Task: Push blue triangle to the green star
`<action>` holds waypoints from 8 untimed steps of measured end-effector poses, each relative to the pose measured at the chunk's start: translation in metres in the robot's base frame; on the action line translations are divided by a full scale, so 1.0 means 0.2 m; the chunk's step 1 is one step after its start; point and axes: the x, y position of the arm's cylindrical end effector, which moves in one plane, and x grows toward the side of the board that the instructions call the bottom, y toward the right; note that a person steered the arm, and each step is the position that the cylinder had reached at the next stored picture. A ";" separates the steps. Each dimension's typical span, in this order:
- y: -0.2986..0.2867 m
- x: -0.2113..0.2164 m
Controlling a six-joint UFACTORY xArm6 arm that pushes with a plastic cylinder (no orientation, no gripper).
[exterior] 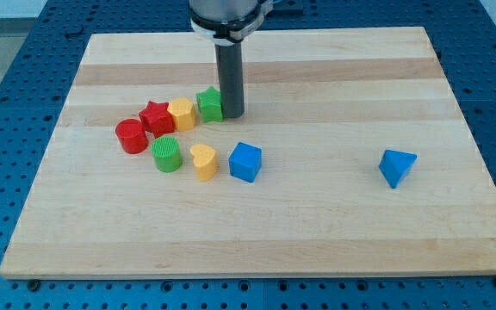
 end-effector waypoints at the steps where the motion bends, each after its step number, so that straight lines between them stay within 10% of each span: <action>1: -0.03 0.02; 8: 0.73 0.85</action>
